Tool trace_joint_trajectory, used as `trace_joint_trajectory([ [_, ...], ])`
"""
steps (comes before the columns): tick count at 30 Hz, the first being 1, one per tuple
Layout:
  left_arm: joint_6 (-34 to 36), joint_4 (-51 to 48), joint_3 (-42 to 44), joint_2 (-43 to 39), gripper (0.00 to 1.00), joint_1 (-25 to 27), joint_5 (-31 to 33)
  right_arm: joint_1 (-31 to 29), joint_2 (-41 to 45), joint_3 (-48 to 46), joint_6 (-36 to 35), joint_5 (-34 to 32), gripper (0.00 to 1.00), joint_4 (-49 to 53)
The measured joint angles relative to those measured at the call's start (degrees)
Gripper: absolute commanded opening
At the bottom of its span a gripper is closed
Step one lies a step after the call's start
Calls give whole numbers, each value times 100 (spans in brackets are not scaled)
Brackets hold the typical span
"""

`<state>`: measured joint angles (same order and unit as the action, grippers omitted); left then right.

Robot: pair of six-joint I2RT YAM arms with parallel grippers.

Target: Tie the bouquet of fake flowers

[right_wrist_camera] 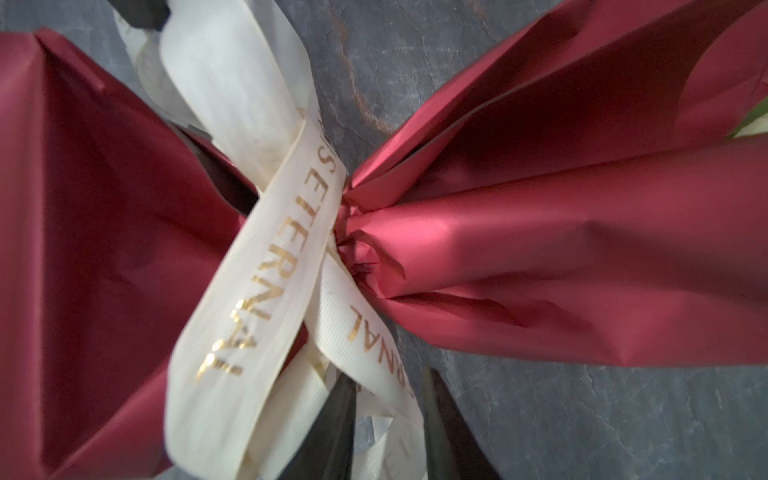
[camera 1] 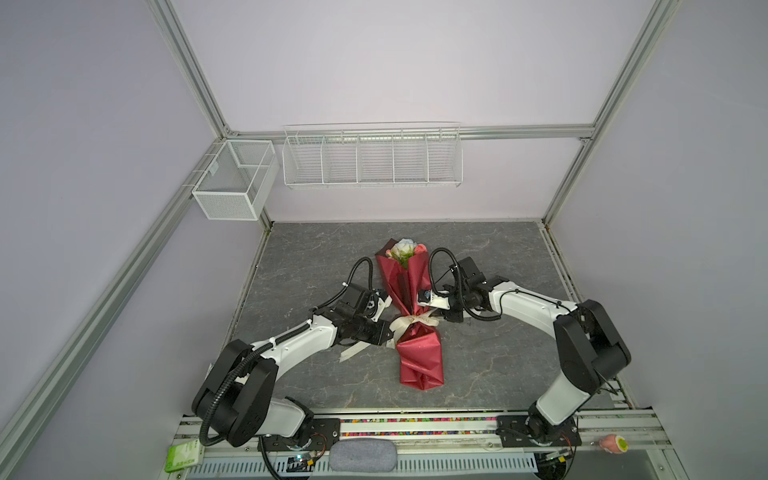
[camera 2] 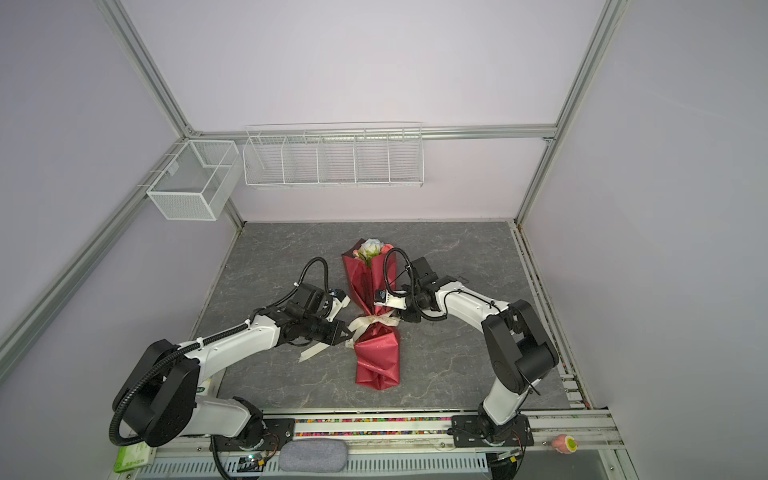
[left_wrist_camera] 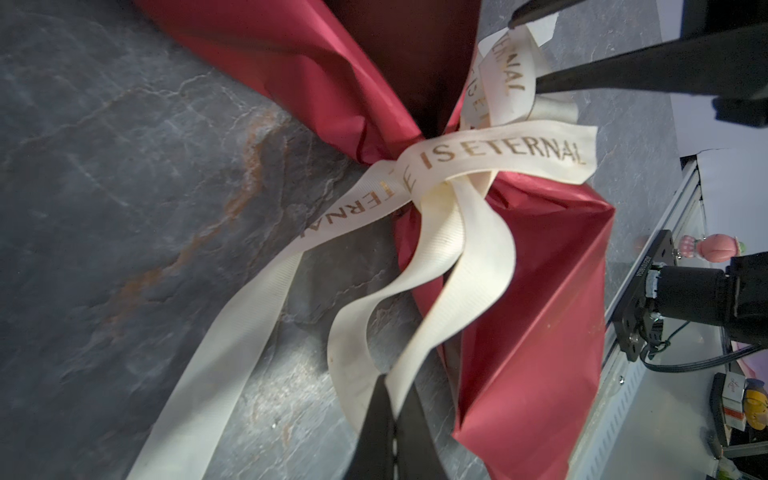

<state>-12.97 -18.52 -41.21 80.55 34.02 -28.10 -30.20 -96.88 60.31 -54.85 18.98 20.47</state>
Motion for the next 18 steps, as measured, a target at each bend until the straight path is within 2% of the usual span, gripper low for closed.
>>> trace_joint_trajectory([
  [12, -22, -2, 0, -87, 0, 0, 0, 2, 0, -17, 221, 83, 30, -61],
  [15, -22, -2, 0, -127, 0, 0, 0, -28, 0, -87, 302, 79, 24, -120],
  [18, -33, -2, 0, -164, 0, 0, 2, -61, 0, -107, 424, 42, 12, -120],
])
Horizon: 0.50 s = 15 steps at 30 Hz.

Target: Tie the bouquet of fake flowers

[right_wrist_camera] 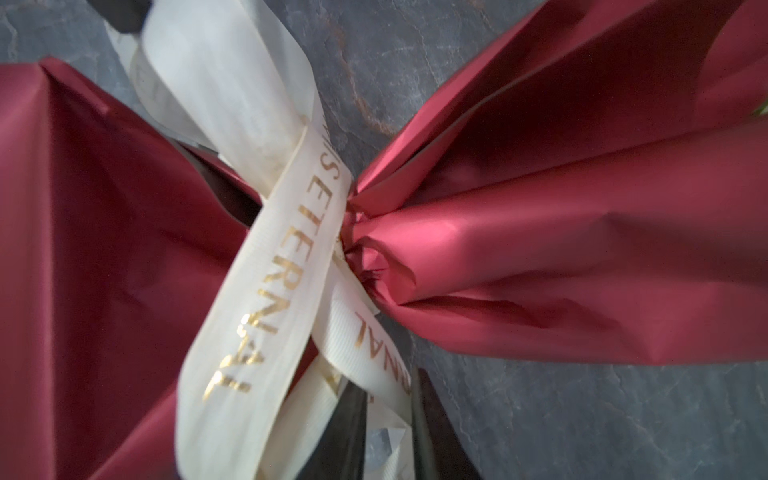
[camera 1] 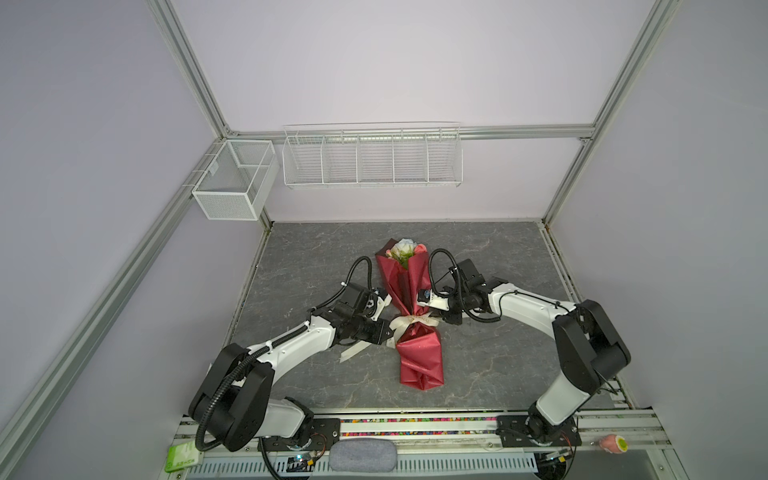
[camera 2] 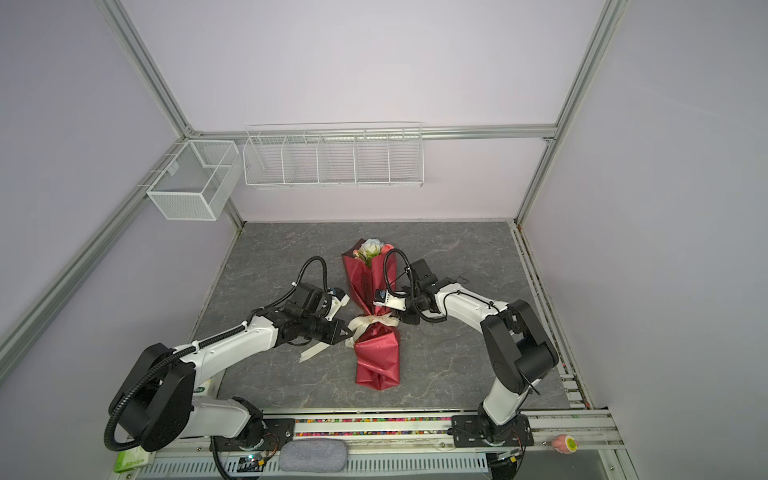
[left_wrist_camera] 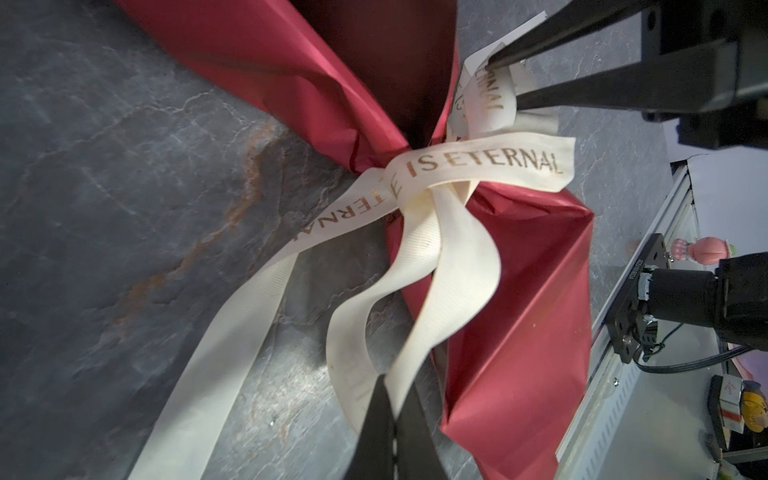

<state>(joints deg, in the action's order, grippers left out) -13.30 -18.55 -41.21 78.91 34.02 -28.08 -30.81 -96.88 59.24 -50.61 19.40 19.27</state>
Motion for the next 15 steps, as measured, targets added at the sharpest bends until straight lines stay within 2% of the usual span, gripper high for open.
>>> trace_joint_trajectory([
  [2, -39, 0, 0, -70, 0, 0, 2, -7, 0, 0, 107, -7, 7, -4],
  [7, -160, 24, 42, -367, 0, 0, 22, -7, 81, -55, 358, -85, 7, -111],
  [15, -286, 15, 356, -479, 0, 0, 232, -9, 625, -155, 544, -636, 7, -151],
])
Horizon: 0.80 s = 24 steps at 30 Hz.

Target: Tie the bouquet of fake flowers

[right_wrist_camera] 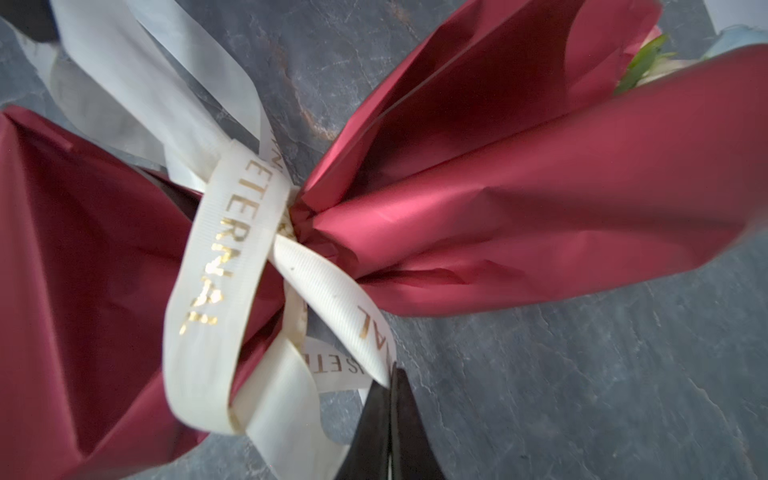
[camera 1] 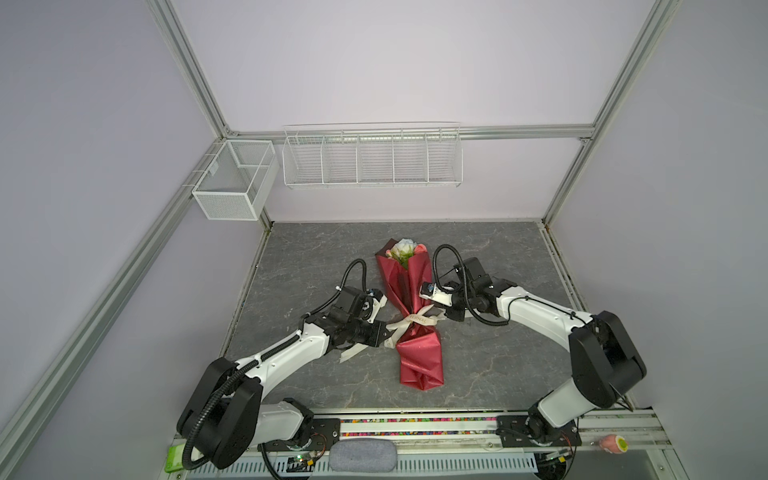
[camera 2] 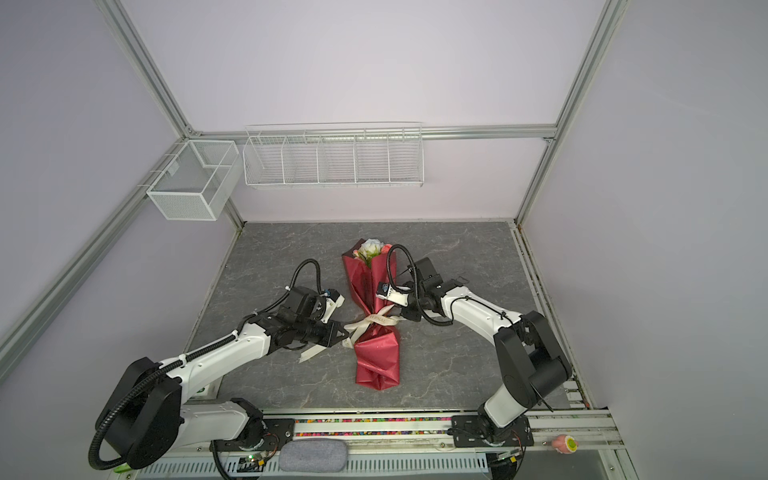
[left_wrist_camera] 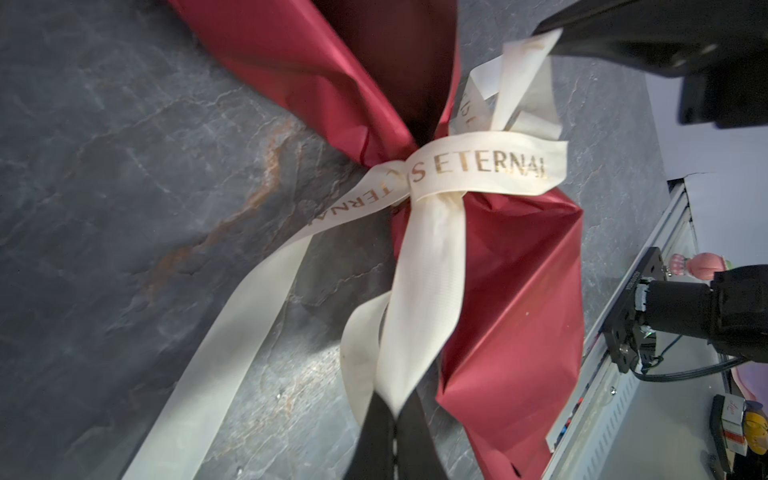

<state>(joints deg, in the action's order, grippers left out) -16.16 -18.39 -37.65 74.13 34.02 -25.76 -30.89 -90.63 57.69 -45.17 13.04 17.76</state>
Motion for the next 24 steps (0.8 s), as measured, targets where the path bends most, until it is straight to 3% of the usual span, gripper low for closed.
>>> trace_joint_trajectory([
  [15, -26, -146, 118, 125, 0, -2, 354, -35, 205, -503, 275, -1331, 7, -155],
  [24, -33, -155, 175, 234, 0, -44, 328, 50, 321, -693, 472, -1613, 7, -247],
])
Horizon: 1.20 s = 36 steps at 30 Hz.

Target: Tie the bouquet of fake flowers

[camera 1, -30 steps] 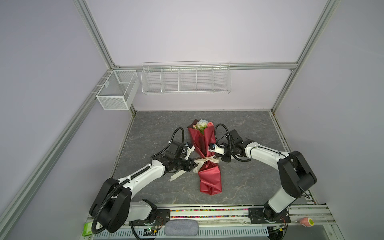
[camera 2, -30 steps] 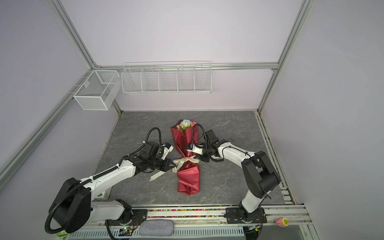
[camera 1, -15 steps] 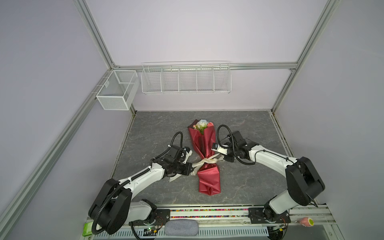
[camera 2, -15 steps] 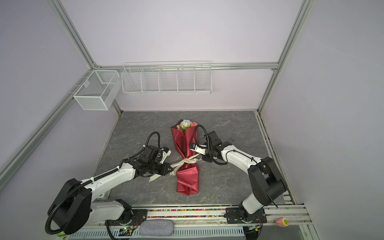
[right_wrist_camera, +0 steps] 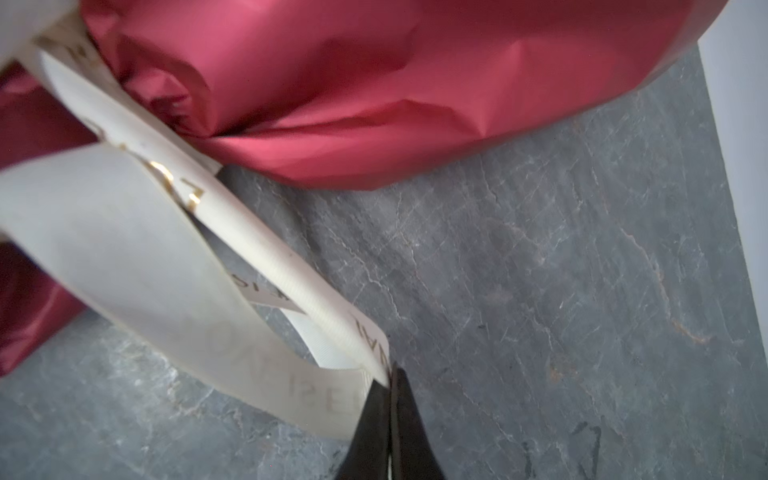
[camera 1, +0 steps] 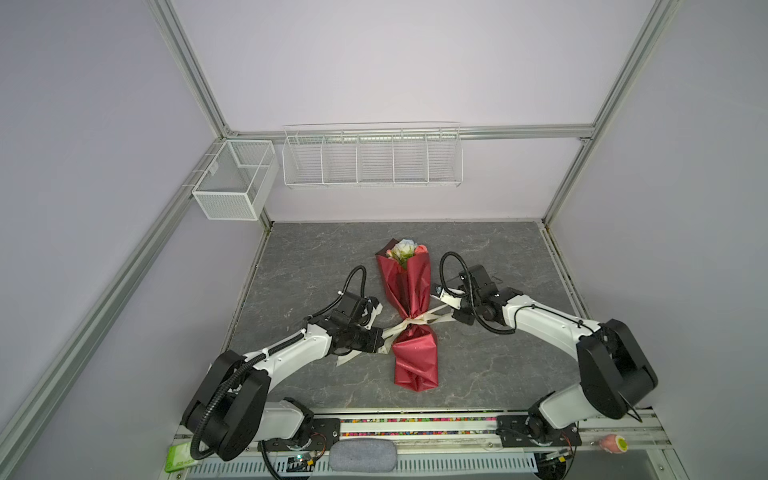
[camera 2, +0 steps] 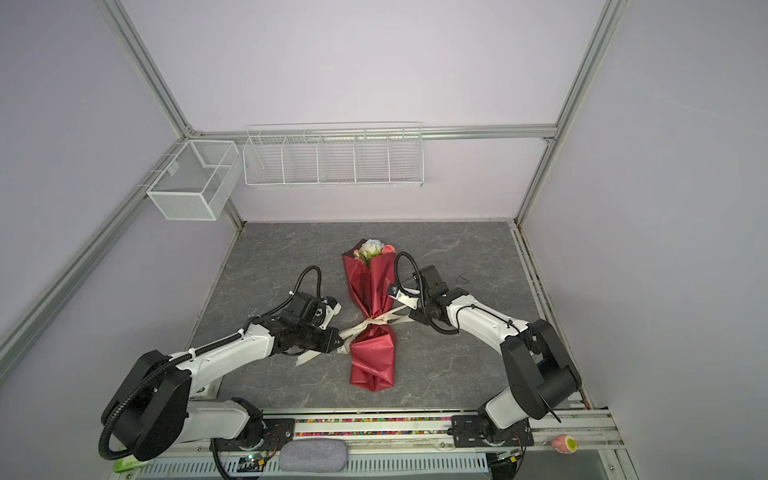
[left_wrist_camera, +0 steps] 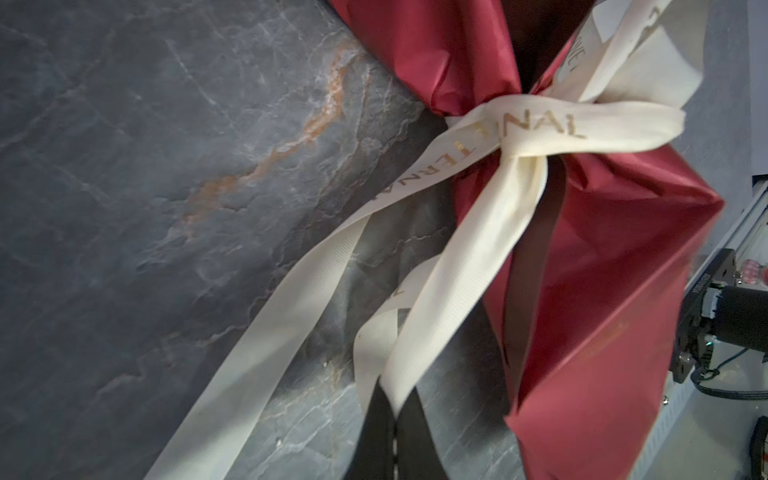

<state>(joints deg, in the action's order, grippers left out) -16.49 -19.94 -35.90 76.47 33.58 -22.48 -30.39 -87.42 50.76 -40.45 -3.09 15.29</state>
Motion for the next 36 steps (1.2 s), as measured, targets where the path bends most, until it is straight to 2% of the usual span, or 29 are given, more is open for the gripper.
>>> trace_joint_trajectory([
  [6, -24, 114, 157, 85, 0, -422, -518, 44, -2, -96, 87, -304, 7, 7],
  [11, -22, 136, 164, 177, 0, -494, -723, 131, -2, -98, 149, -507, 7, 9],
  [19, -179, 260, 258, 240, 0, -699, -684, 404, 11, -129, 210, -629, 7, -11],
  [29, -431, 358, 372, 129, 0, -750, -446, 411, 50, -136, 232, -780, 7, -15],
  [33, -450, 446, 479, 59, 0, -765, -481, 396, 284, -195, 188, -413, 12, 61],
  [36, -448, 457, 511, 42, 0, -778, -546, 205, 688, -313, 17, 175, 21, 103],
])
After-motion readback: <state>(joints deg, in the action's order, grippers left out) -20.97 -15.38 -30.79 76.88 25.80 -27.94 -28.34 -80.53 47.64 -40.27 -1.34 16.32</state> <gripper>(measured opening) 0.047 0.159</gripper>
